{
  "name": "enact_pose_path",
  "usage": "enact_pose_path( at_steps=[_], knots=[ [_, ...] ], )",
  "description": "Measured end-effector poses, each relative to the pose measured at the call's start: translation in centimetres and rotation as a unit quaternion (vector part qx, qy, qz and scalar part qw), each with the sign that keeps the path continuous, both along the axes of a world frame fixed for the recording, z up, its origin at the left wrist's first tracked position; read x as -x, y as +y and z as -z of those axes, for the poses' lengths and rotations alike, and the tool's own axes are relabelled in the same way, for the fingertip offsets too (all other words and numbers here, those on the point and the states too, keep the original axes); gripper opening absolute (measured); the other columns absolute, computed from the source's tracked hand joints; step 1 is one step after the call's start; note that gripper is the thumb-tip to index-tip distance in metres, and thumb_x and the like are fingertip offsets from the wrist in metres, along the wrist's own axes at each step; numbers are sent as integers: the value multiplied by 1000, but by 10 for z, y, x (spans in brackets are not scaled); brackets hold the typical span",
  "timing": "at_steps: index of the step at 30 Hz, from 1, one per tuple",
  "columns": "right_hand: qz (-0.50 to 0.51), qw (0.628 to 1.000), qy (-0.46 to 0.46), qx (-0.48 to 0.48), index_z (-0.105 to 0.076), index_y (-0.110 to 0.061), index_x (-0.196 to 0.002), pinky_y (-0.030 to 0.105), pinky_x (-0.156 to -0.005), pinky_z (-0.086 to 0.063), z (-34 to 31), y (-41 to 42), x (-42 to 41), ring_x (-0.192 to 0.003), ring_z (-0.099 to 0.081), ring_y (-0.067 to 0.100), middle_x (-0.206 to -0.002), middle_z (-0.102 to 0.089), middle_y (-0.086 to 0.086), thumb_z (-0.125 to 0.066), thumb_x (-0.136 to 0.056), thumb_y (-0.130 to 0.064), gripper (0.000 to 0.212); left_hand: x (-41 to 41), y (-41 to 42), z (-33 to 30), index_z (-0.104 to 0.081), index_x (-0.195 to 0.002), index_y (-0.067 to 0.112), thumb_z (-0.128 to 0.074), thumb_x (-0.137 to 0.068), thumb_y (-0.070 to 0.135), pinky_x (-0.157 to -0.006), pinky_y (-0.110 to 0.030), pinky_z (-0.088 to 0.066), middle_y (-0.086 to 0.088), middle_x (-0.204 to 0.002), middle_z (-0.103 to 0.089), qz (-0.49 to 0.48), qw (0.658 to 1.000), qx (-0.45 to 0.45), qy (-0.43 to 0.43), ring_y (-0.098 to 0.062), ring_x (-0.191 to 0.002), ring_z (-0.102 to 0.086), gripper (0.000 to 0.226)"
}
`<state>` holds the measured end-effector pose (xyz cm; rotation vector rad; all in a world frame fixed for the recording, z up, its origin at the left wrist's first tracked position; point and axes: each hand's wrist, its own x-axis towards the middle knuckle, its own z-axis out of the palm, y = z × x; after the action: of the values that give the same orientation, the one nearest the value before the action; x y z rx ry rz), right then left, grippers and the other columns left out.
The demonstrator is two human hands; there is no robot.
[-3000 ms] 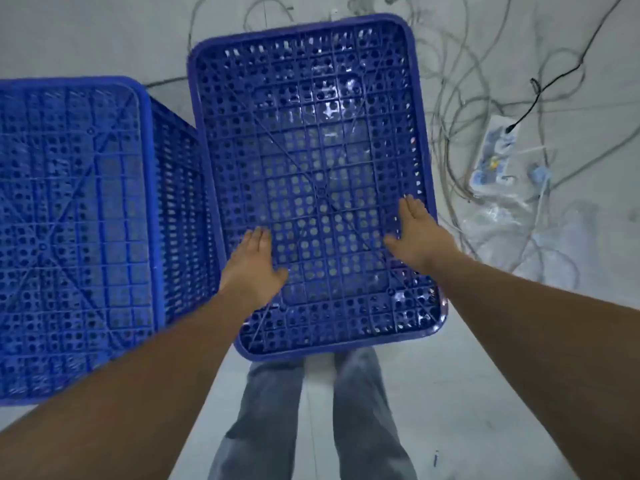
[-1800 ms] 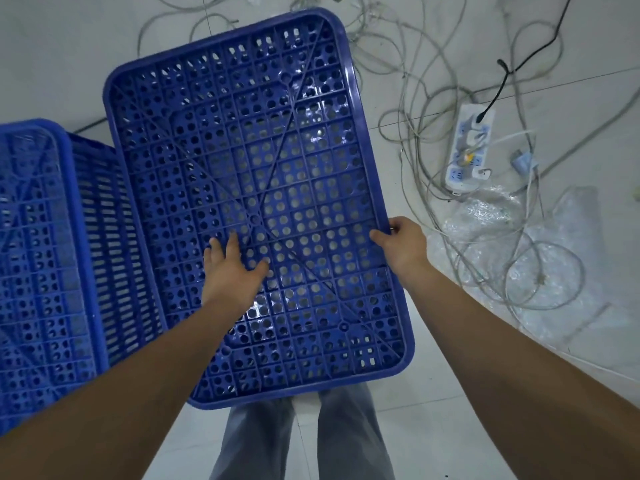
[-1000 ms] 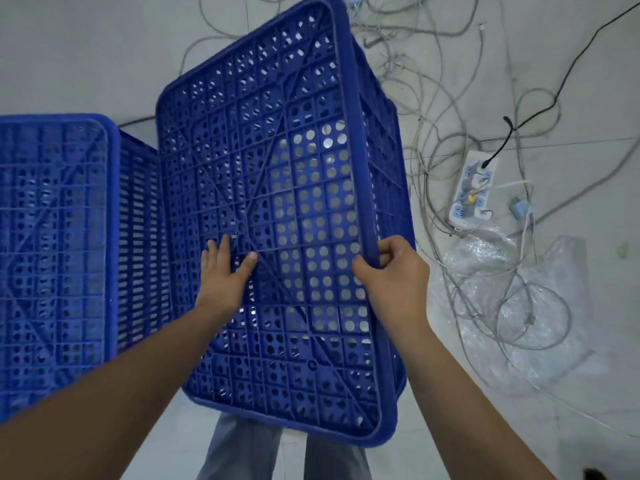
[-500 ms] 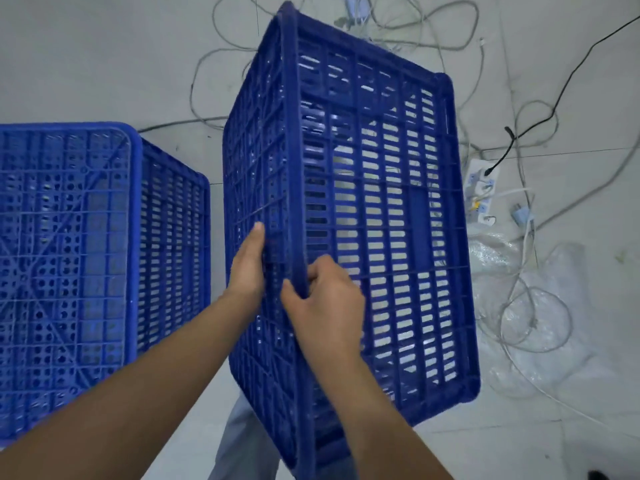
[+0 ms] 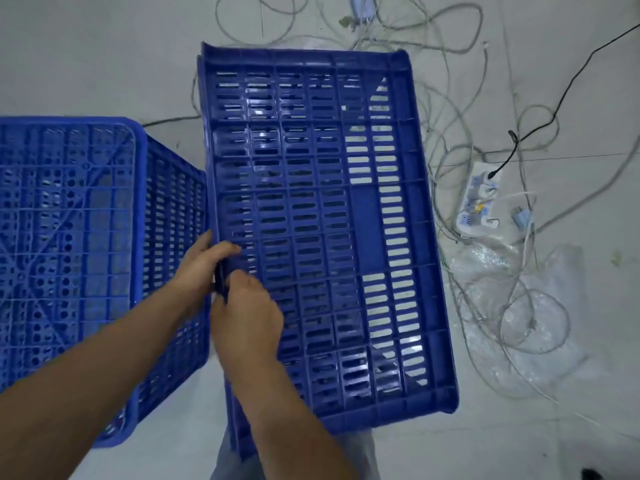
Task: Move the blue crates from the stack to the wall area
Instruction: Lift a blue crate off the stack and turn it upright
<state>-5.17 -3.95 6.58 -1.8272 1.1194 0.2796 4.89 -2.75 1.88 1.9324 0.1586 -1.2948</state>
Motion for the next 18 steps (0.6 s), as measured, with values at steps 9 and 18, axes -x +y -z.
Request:
enact_pose_path(
  at_steps=[9, 18],
  knots=[
    [198, 944, 16, 262, -47, -7, -133, 31, -99, -33, 19, -137, 102, -124, -39, 26, -134, -47, 11, -52, -89, -12, 45, 4, -1, 35, -42, -142, 13, -53, -90, 22, -74, -41, -54, -8, -105, -62, -119, 988, -13, 98, -25, -83, -62, 55],
    [254, 962, 85, 40, -33, -7, -145, 37, -106, -35, 60, -190, 149, -134, -41, 30, -147, -42, 13, -43, -96, -44, 62, 6, -28, 30, -54, -111, 17, -49, -90, 22, -60, -31, -50, -3, -84, -64, -84, 989, 6, 123, -20, -73, -62, 22]
  ],
)
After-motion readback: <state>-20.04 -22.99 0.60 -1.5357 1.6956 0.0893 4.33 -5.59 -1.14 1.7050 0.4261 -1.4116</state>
